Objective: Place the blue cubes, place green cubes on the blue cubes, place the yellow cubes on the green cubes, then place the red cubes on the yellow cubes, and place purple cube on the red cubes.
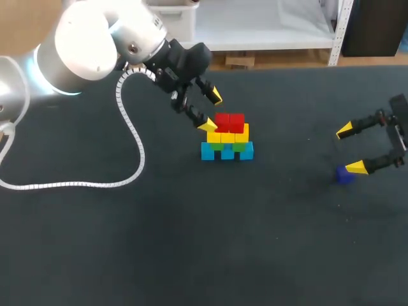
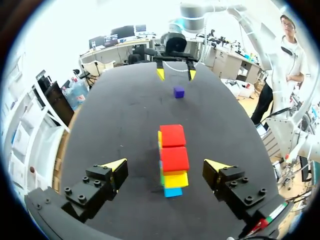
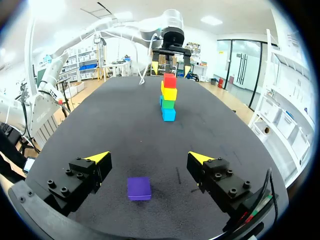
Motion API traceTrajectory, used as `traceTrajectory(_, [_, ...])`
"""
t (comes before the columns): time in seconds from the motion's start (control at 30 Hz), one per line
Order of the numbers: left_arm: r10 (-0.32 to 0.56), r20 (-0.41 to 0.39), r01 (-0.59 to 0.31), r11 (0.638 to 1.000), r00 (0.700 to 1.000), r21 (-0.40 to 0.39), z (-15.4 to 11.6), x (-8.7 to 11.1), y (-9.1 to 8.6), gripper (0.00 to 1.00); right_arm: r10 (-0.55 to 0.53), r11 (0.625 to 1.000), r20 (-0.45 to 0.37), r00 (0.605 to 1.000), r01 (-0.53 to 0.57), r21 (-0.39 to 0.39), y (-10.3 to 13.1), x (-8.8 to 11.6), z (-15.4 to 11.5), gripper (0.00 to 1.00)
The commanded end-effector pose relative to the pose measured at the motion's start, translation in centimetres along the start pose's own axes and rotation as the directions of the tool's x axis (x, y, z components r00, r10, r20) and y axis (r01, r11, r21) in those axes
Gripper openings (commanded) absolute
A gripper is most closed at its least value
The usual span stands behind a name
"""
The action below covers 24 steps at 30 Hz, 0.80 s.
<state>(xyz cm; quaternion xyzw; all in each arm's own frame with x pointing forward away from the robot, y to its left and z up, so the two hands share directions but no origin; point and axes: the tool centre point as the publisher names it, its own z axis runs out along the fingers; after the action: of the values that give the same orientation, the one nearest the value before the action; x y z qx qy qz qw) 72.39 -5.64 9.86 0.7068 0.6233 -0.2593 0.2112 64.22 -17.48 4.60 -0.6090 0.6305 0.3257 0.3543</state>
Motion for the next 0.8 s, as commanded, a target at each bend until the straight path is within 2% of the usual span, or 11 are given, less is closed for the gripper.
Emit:
traceTrajectory(0.03, [0.017, 0.020, -0.016, 0.999, 1.000, -0.051, -1.5, 0.5, -1.3, 1.00, -0.001, 1.000, 0.001, 1.000, 0.001, 0.000, 0.0, 0.0, 0.0, 1.00])
traceTrajectory(0.23, [0.033, 0.011, -0.032, 0.997, 0.999, -0.075, -3.7, 2.2, -2.8, 1.00, -0.001, 1.000, 0.001, 1.000, 0.001, 0.000, 0.0, 0.0, 0.0, 1.00])
traceTrajectory(0.47, [0.007, 0.022, -0.004, 0.991, 1.000, -0.133, -6.7, 5.7, -5.2, 1.00, -0.001, 1.000, 0.001, 1.000, 0.001, 0.000, 0.0, 0.0, 0.0, 1.00])
traceTrajectory(0.67, [-0.009, 0.021, 0.013, 0.986, 1.000, -0.165, -9.1, 8.5, -6.3, 1.00, -0.001, 1.000, 0.001, 1.000, 0.001, 0.000, 0.0, 0.0, 0.0, 1.00])
traceTrajectory(0.8, [0.025, 0.001, -0.024, 0.985, 1.000, -0.169, -10.6, 9.8, -6.8, 1.00, -0.001, 1.000, 0.001, 1.000, 0.001, 0.000, 0.0, 0.0, 0.0, 1.00])
